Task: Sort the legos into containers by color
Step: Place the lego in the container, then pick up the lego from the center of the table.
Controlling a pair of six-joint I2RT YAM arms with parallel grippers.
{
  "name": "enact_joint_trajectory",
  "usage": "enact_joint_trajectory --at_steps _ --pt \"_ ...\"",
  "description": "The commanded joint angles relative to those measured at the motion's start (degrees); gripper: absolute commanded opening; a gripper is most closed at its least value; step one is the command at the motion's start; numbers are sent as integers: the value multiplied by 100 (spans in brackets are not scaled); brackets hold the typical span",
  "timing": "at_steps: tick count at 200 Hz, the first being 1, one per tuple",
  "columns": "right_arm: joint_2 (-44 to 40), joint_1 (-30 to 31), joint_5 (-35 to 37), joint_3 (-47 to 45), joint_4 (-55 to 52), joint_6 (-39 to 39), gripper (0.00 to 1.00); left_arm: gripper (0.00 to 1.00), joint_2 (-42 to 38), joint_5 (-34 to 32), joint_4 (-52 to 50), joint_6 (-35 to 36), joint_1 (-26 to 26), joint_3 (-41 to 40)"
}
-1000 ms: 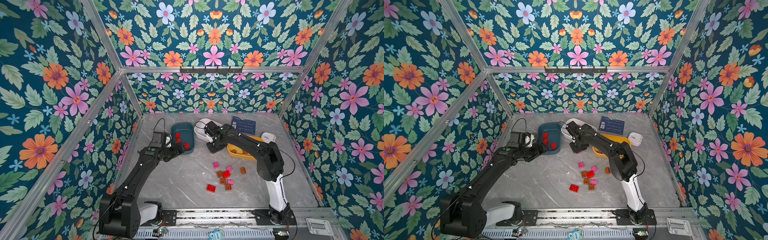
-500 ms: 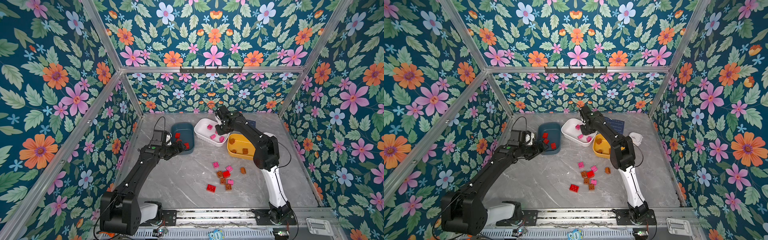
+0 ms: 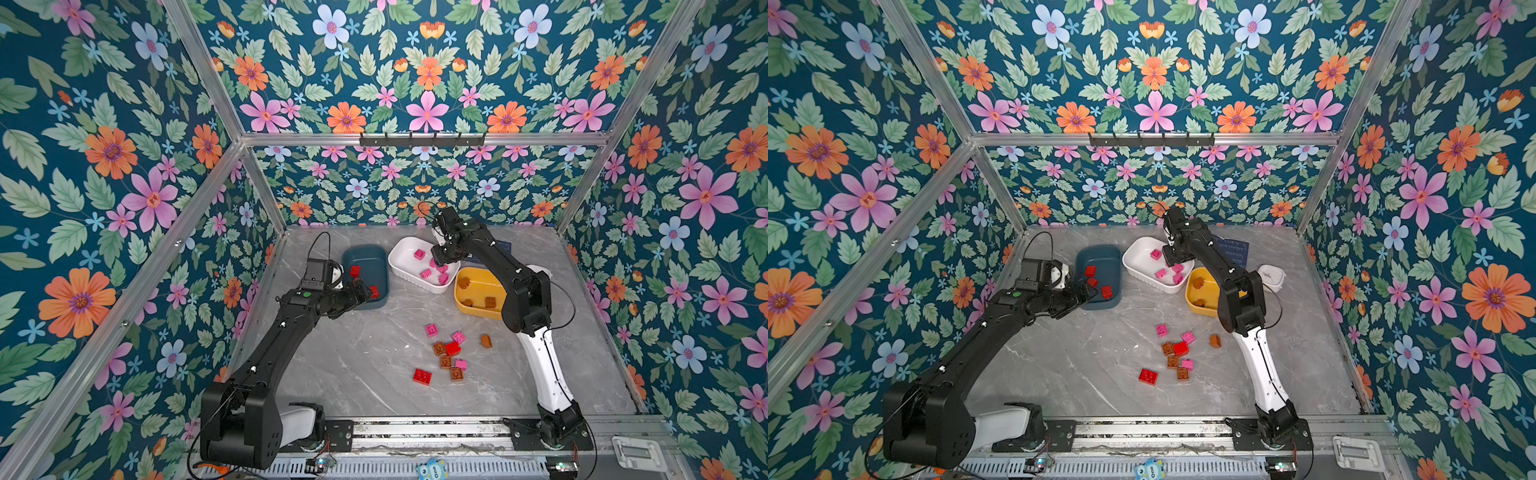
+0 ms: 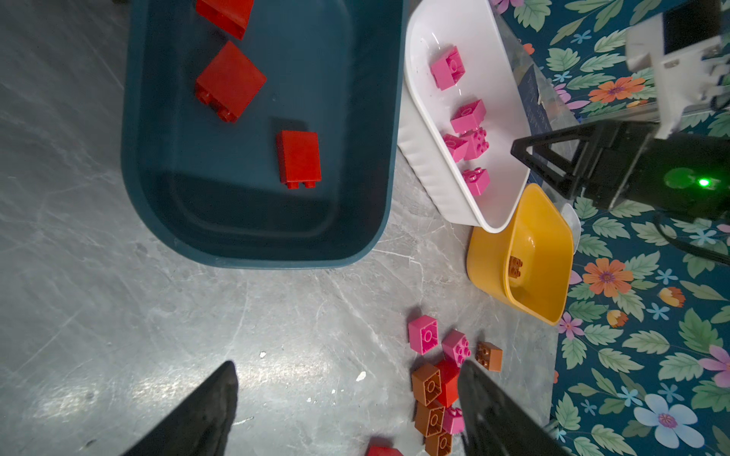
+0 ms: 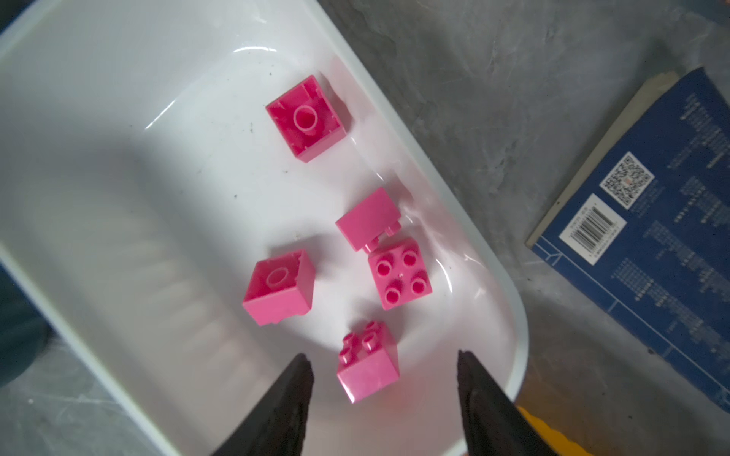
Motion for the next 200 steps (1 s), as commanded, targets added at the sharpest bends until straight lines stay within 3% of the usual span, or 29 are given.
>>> enact_joint_trajectory --at_steps 1,41,111,148,200 --pt "-490 61 -483 -485 54 -90 60 88 -18 -8 -80 33 2 45" --pt "-1681 534 -844 -2229 320 -55 62 88 -107 -12 -117 38 2 -53" --pt "-2655 1589 -873 -4226 543 1418 64 88 -182 -16 -152 30 2 -82" --pt "-2601 1863 -396 -4637 588 1706 64 87 -222 10 -161 45 2 -113" --pt "-2202 1963 -415 -4638 833 1725 60 88 -256 15 -117 36 2 -157"
